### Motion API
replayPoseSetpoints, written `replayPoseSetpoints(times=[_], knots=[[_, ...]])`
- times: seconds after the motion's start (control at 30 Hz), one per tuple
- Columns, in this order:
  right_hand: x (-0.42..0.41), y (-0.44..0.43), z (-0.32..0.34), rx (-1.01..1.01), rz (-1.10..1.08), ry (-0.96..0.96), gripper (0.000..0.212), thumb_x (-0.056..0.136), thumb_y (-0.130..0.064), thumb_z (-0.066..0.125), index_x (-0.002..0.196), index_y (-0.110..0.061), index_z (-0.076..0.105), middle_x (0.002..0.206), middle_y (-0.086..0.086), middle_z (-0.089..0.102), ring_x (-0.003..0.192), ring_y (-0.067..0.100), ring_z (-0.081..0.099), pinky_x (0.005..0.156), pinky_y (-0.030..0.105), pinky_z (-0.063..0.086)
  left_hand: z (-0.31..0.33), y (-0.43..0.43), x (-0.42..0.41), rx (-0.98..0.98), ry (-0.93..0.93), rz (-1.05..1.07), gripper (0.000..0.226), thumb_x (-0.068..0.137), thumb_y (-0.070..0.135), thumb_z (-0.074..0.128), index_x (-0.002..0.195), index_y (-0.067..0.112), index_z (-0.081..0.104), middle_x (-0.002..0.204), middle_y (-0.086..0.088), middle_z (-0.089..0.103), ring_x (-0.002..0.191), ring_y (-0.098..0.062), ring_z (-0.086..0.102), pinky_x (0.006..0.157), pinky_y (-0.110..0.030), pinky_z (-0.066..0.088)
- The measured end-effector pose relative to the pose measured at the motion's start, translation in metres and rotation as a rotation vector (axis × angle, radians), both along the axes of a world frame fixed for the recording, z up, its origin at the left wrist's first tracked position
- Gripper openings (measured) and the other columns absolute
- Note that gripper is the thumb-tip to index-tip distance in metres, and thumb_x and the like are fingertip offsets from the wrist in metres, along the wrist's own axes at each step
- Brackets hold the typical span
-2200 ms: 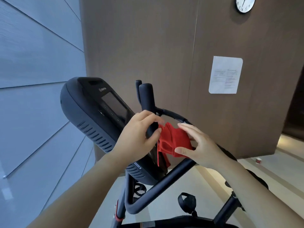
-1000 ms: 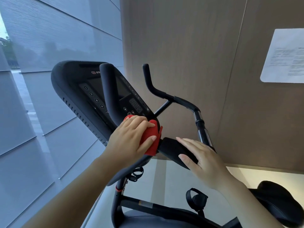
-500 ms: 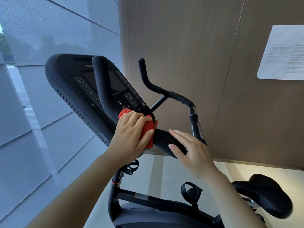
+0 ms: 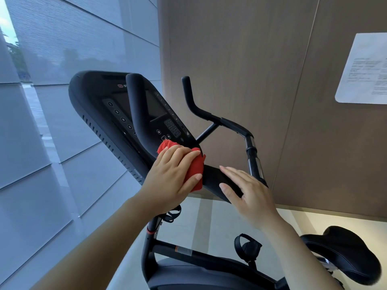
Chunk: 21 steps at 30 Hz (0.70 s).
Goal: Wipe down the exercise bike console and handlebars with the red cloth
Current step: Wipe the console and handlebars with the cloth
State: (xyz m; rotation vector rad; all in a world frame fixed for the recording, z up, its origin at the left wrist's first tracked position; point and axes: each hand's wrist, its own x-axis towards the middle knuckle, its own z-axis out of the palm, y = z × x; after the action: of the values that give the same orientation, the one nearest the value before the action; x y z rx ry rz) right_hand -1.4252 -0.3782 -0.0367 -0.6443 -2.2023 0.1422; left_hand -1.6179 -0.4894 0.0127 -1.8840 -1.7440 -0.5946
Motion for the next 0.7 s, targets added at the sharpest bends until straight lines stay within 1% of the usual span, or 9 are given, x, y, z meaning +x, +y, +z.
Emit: replayPoseSetpoints(times=[0.07,0.13,0.17,0.27,0.43,0.53,0.57,0.6,0.7], knots=[[0.000,0.000,0.000,-0.002,0.003,-0.004,0.055,0.089,-0.065,0.025,0.131,-0.037,0.047,0.131,-0.023,0.050,0.119,-0.016,0.033,0.092,0.014,0.033,0.003,-0.003,-0.012,-0.030,0.047,0.009,0.064,0.091,0.062,0.023,0.139,0.023,0.041,0.136,0.000,0.045,0.133,-0.021,0.032,0.114,-0.041,0.023],[0.000,0.000,0.000,-0.005,0.005,-0.004,0.056,0.089,-0.065,0.024,0.131,-0.037,0.047,0.131,-0.023,0.050,0.121,-0.013,0.035,0.092,0.015,0.034,0.003,-0.001,-0.015,-0.040,-0.001,0.040,0.071,0.085,0.070,0.022,0.141,0.028,0.037,0.141,0.000,0.040,0.141,-0.022,0.020,0.117,-0.041,0.013],[0.000,0.000,0.000,-0.006,0.006,-0.003,0.056,0.089,-0.066,0.024,0.131,-0.037,0.047,0.131,-0.023,0.050,0.121,-0.011,0.037,0.092,0.016,0.035,0.002,0.001,-0.012,-0.034,-0.029,0.043,0.076,0.083,0.074,0.023,0.141,0.027,0.037,0.141,0.000,0.040,0.142,-0.023,0.018,0.117,-0.042,0.011],[0.000,0.000,0.000,-0.016,0.002,-0.005,0.057,0.088,-0.066,0.023,0.131,-0.037,0.047,0.131,-0.022,0.051,0.122,-0.008,0.039,0.094,0.019,0.038,-0.005,0.006,-0.001,0.002,-0.037,0.041,0.085,0.079,0.077,0.026,0.140,0.019,0.041,0.131,-0.003,0.049,0.136,-0.027,0.028,0.116,-0.044,0.016],[0.000,-0.002,0.001,-0.038,-0.003,-0.018,0.057,0.088,-0.065,0.025,0.131,-0.036,0.047,0.131,-0.022,0.050,0.122,-0.010,0.038,0.094,0.016,0.035,-0.004,0.009,0.000,0.071,-0.107,-0.003,0.068,0.086,0.066,0.032,0.128,0.016,0.053,0.118,-0.003,0.055,0.120,-0.025,0.044,0.108,-0.044,0.030],[0.000,-0.003,0.004,-0.078,0.010,-0.026,0.055,0.088,-0.065,0.028,0.131,-0.036,0.048,0.130,-0.025,0.048,0.119,-0.017,0.032,0.093,0.007,0.028,-0.004,0.009,0.002,0.087,-0.155,-0.032,0.058,0.089,0.058,0.036,0.122,0.015,0.056,0.116,-0.003,0.055,0.116,-0.025,0.046,0.105,-0.043,0.032],[0.000,-0.003,0.006,-0.106,0.021,-0.025,0.054,0.089,-0.064,0.030,0.131,-0.036,0.047,0.130,-0.026,0.047,0.119,-0.018,0.031,0.093,0.003,0.024,-0.004,0.010,0.002,0.097,-0.161,-0.033,0.056,0.090,0.056,0.036,0.121,0.015,0.057,0.116,-0.003,0.055,0.114,-0.025,0.046,0.105,-0.041,0.031],[0.000,-0.003,0.007,-0.142,0.035,-0.020,0.052,0.090,-0.062,0.031,0.132,-0.036,0.046,0.130,-0.026,0.046,0.122,-0.016,0.032,0.094,0.003,0.023,-0.003,0.010,0.002,0.110,-0.168,-0.038,0.054,0.090,0.054,0.037,0.120,0.015,0.058,0.114,-0.003,0.056,0.113,-0.024,0.046,0.105,-0.040,0.032],[-0.002,-0.003,0.014,-0.247,0.069,0.028,0.051,0.089,-0.055,0.031,0.134,-0.034,0.045,0.135,-0.021,0.046,0.127,-0.006,0.035,0.101,0.016,0.029,0.000,0.010,0.002,0.156,-0.217,-0.082,0.044,0.092,0.047,0.045,0.116,0.013,0.059,0.110,-0.004,0.055,0.107,-0.022,0.045,0.102,-0.036,0.034]])
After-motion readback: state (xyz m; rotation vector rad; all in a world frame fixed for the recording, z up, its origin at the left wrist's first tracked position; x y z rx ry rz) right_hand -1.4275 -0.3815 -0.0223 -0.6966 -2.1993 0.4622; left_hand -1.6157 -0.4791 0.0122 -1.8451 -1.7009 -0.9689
